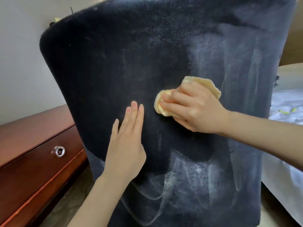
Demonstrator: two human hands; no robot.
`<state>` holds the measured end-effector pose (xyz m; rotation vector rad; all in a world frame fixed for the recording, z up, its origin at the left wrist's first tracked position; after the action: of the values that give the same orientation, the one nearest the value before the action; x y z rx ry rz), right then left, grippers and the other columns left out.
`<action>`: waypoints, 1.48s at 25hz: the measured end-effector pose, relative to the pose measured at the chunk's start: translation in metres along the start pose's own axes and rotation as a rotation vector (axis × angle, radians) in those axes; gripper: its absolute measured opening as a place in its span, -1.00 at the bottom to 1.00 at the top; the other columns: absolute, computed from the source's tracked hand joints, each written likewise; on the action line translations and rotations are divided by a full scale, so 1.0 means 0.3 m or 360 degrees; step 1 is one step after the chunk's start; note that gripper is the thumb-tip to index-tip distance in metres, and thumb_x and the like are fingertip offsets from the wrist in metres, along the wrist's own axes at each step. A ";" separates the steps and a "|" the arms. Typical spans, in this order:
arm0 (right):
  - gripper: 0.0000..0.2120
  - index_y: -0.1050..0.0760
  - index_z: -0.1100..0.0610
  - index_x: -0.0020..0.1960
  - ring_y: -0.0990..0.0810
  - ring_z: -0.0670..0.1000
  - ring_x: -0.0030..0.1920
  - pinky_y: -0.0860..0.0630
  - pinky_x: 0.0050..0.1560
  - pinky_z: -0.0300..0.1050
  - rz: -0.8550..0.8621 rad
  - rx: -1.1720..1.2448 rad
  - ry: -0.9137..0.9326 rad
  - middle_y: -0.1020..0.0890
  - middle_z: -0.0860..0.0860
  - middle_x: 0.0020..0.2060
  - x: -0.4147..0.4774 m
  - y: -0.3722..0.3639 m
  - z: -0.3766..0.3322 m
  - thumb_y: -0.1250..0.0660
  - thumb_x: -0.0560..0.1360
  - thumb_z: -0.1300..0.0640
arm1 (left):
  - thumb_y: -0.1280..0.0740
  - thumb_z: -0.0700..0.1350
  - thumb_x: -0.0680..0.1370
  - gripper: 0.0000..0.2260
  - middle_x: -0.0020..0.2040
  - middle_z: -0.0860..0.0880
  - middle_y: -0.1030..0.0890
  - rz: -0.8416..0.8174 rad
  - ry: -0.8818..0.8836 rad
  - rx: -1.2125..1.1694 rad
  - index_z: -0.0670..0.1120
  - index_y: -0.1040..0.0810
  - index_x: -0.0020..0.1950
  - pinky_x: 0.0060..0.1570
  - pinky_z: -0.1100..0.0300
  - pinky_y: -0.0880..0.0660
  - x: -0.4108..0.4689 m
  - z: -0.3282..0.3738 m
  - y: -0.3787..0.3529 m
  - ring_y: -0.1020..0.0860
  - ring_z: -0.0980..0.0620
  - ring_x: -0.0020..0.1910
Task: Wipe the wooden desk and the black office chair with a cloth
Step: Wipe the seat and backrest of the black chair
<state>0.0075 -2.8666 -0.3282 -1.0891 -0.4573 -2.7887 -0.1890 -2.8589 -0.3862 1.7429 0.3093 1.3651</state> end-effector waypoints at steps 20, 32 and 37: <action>-0.81 -0.64 0.26 -0.05 -0.61 0.20 -0.19 -0.49 -0.13 0.03 0.0170 -0.0203 -0.0084 -0.67 0.13 -0.05 0.049 0.137 0.153 -0.25 0.54 0.37 | -0.09 -0.23 0.55 -0.23 0.51 0.01 0.42 -0.0169 -0.0056 0.0283 -0.03 0.53 0.40 0.52 0.00 0.13 -0.014 0.043 0.037 0.34 0.05 0.50; -0.88 -0.64 0.23 -0.15 -0.48 0.15 -0.32 -0.42 -0.24 0.03 0.0210 0.0138 -0.0530 -0.64 0.09 -0.21 -0.023 -0.073 -0.180 -0.34 0.38 0.25 | -0.08 -0.31 0.47 -0.20 0.47 0.06 0.44 -0.0053 -0.0131 0.0211 -0.03 0.45 0.46 0.51 0.05 0.16 -0.017 0.009 -0.001 0.40 0.13 0.45; -0.87 -0.67 0.15 -0.10 -0.52 0.05 -0.34 -0.48 -0.23 -0.05 -0.0331 0.0209 -0.0190 -0.65 -0.01 -0.23 -0.253 -0.115 -0.357 -0.37 0.41 0.17 | -0.11 -0.25 0.51 -0.20 0.50 0.00 0.42 -0.0048 -0.0103 0.0328 -0.05 0.48 0.46 0.50 -0.06 0.17 -0.018 0.005 -0.008 0.37 0.06 0.48</action>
<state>-0.0129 -2.8681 -0.4623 -1.2485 -0.7986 -2.8260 -0.1889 -2.8617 -0.3915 1.9392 0.4516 1.2895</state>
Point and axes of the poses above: each hand's wrist, its own x-axis towards the middle knuckle, its own y-axis out of the back of the hand, z = x × y, the point moved 2 cm from there along x, towards the middle knuckle
